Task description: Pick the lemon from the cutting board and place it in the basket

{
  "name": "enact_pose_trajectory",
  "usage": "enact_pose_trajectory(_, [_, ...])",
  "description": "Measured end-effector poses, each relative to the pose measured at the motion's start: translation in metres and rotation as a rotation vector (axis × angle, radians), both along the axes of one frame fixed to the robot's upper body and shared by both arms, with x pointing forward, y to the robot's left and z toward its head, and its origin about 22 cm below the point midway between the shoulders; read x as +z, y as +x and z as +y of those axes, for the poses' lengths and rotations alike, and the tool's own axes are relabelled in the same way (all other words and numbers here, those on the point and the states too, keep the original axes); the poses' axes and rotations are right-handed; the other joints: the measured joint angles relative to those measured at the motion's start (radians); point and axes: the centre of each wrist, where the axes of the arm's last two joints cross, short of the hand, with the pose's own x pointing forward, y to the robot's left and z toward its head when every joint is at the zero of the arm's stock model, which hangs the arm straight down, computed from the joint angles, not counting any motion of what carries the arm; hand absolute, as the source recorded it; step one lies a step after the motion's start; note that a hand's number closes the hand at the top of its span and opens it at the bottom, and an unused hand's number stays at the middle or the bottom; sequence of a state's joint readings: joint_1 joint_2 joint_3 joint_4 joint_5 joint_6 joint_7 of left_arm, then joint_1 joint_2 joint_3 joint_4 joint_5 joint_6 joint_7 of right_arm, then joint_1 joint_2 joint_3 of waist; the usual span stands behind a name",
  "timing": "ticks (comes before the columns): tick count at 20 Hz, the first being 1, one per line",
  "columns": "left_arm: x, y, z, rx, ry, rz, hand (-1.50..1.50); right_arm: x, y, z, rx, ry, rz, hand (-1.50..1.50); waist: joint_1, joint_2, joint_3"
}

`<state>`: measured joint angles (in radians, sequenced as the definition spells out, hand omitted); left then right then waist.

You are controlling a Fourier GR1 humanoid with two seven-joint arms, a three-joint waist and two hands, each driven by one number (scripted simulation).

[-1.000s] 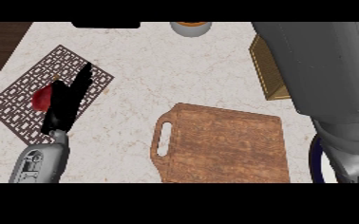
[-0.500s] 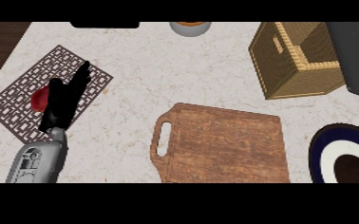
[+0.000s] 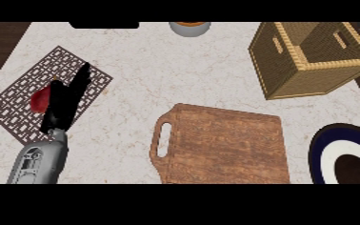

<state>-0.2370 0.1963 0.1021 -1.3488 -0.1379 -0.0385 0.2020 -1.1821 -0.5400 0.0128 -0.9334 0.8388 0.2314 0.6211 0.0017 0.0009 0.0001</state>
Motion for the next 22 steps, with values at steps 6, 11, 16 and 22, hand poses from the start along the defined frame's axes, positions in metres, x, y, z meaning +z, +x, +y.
enact_pose_trajectory(6, [0.006, -0.003, -0.008, -0.008, -0.002, -0.004, 0.00, -0.024, 0.007, -0.032, 0.027, 0.019, 0.031, 1.50, 0.007, 0.001, 0.000])
enact_pose_trajectory(11, [0.004, 0.000, -0.011, -0.006, 0.006, -0.003, 0.00, -0.061, 0.011, -0.051, 0.034, 0.043, 0.063, 1.50, 0.008, 0.002, 0.000])
enact_pose_trajectory(16, [0.001, -0.002, -0.011, -0.007, -0.002, -0.003, 0.00, -0.094, 0.015, -0.061, 0.005, 0.192, 0.092, -1.50, 0.011, 0.003, 0.000])
enact_pose_trajectory(22, [0.003, -0.002, -0.010, -0.016, -0.001, -0.004, 0.00, -0.105, 0.017, -0.078, 0.014, 0.305, 0.018, -1.50, 0.015, 0.004, 0.001])
